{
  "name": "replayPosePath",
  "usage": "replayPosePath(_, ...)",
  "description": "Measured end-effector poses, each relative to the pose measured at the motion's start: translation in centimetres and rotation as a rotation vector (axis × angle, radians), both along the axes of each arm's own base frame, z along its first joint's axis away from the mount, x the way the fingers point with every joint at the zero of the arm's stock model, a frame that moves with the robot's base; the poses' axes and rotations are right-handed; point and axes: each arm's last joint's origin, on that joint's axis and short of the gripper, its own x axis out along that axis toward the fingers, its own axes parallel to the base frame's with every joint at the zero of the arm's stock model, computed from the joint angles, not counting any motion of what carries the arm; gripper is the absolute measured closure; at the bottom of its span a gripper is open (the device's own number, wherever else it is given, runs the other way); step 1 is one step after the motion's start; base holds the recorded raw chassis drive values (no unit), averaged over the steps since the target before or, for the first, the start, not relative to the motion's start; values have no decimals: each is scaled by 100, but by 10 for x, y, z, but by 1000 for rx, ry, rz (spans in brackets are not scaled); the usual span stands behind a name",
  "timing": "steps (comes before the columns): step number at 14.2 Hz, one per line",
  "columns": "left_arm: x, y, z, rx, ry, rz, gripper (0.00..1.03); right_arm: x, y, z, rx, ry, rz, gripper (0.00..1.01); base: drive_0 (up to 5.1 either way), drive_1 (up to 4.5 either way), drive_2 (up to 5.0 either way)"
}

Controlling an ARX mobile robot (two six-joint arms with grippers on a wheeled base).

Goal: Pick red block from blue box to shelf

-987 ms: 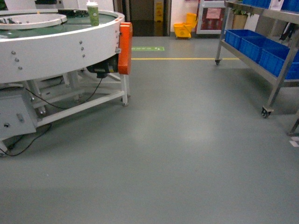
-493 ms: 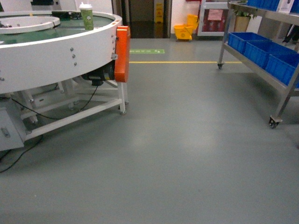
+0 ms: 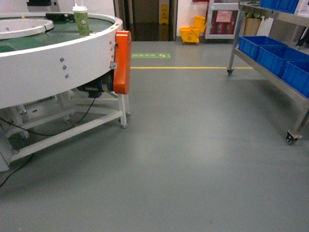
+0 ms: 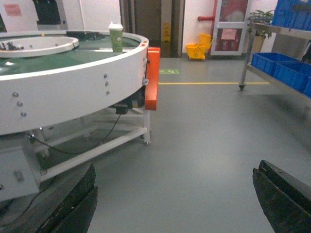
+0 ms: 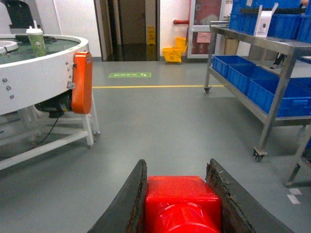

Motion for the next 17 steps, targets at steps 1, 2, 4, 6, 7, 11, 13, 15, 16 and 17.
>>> replayPosePath(1, 0, 0, 1, 0, -7, -4, 5, 0, 0, 0, 0, 2, 0, 72, -6, 427, -440)
replayPosePath(2, 0, 0, 1, 0, -6, -1, 5, 0, 0, 0, 0, -2, 0, 72, -11, 422, -444)
replayPosePath(4, 0, 0, 1, 0, -6, -1, 5, 0, 0, 0, 0, -2, 0, 72, -2, 431, -435)
replayPosePath(6, 0, 0, 0, 0, -3, -2, 5, 0, 0, 0, 0, 0, 0, 72, -1, 433, -434)
replayPosePath(7, 0, 0, 0, 0, -2, -1, 5, 0, 0, 0, 0, 0, 0, 72, 1, 435, -432)
replayPosePath(11, 0, 0, 1, 0, -6, -1, 5, 0, 0, 0, 0, -1, -1, 72, 9, 441, -423)
replayPosePath(13, 0, 0, 0, 0, -5, 0, 5, 0, 0, 0, 0, -2, 0, 72, 14, 445, -418)
replayPosePath(15, 0, 0, 1, 0, -6, -1, 5, 0, 0, 0, 0, -3, 0, 72, 11, 443, -421)
replayPosePath(16, 0, 0, 0, 0, -3, -1, 5, 0, 0, 0, 0, -1, 0, 72, 13, 445, -418)
replayPosePath(17, 0, 0, 1, 0, -6, 0, 5, 0, 0, 0, 0, 0, 0, 72, 6, 438, -425)
